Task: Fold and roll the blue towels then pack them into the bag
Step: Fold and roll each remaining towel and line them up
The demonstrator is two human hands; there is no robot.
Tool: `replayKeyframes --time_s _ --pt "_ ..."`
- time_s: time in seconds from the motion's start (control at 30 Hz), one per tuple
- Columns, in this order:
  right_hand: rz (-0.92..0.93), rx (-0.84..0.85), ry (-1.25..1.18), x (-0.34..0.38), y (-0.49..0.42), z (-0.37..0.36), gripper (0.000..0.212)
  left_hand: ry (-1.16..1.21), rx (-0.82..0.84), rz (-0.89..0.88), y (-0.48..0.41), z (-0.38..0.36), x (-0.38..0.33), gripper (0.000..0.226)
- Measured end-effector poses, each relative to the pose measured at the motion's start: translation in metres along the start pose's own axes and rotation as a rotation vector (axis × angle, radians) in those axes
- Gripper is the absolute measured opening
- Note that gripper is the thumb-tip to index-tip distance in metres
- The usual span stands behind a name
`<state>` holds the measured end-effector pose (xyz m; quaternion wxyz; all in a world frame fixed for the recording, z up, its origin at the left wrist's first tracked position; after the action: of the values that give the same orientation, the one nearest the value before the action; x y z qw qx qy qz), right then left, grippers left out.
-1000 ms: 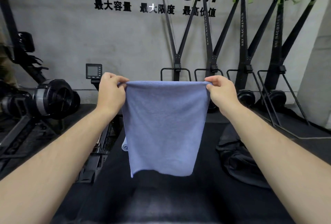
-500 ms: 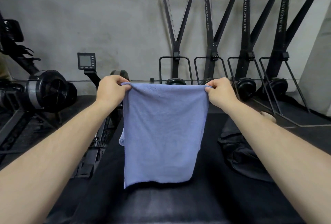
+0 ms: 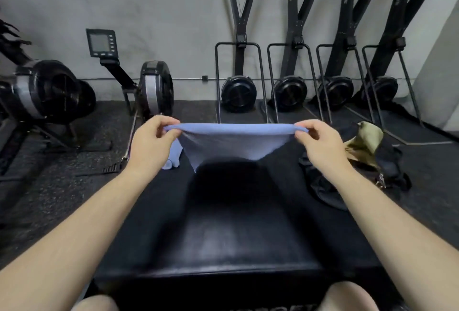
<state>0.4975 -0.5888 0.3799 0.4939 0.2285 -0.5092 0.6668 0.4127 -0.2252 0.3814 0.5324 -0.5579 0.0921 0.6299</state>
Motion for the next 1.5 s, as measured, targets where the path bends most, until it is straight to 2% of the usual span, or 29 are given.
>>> replayKeyframes --time_s 0.1,0.23,0.33,0.4,0.5,0.57,0.8,0.9,0.97,1.03,1.13,1.23,1.3,1.4,1.5 --pt "-0.094 0.123 -0.001 -0.067 0.061 -0.019 0.019 -0.018 0.126 0.097 0.062 -0.019 0.064 0.021" --pt "-0.224 0.242 0.034 -0.132 0.12 -0.051 0.015 -0.065 0.255 0.244 0.123 -0.035 0.131 0.019" --pt "-0.315 0.264 0.028 -0.165 0.143 -0.066 0.018 -0.097 0.316 0.291 0.146 -0.044 0.157 0.011" --pt "-0.302 0.27 0.064 -0.173 0.148 -0.072 0.022 -0.142 0.31 0.305 0.151 -0.047 0.168 0.005" --pt "-0.152 0.26 0.202 -0.174 0.146 -0.077 0.016 -0.2 0.287 0.312 0.151 -0.051 0.181 0.005" --pt "-0.117 0.253 0.22 -0.173 0.144 -0.08 0.015 -0.219 0.28 0.313 0.15 -0.053 0.184 0.008" --pt "-0.233 0.196 0.207 -0.166 0.146 -0.085 0.017 -0.203 0.217 0.364 0.148 -0.059 0.176 0.015" --pt "-0.276 0.204 0.172 -0.157 0.151 -0.08 0.011 -0.156 0.247 0.375 0.155 -0.057 0.163 0.017" --pt "-0.294 0.204 0.172 -0.154 0.162 -0.07 0.008 -0.174 0.292 0.36 0.166 -0.052 0.159 0.025" --pt "-0.309 0.214 0.217 -0.156 0.173 -0.058 0.013 -0.207 0.337 0.334 0.179 -0.044 0.155 0.043" --pt "-0.32 0.214 0.286 -0.153 0.176 -0.049 0.031 -0.222 0.353 0.304 0.18 -0.042 0.148 0.057" --pt "-0.289 0.163 0.308 -0.141 0.154 -0.06 0.025 -0.231 0.313 0.324 0.15 -0.056 0.146 0.042" --pt "-0.241 0.189 0.317 -0.13 0.136 -0.08 0.022 -0.233 0.327 0.318 0.126 -0.073 0.145 0.031" --pt "-0.166 0.349 0.371 -0.117 0.113 -0.126 0.016 -0.266 0.366 0.276 0.094 -0.097 0.149 0.017" --pt "-0.072 0.473 0.375 -0.107 0.095 -0.181 0.022 -0.35 0.393 0.264 0.069 -0.115 0.174 0.023"
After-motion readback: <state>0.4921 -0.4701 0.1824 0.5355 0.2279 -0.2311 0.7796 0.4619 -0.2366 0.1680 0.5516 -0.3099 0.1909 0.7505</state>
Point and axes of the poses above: each hand's wrist, its own y-axis away from the middle knuckle, its own z-axis out of the back of the hand, x = y × z, the point moved 4 cm from there along -y, towards the middle knuckle, and after that the axes turned 2 degrees about -y, right-handed, at the moved point
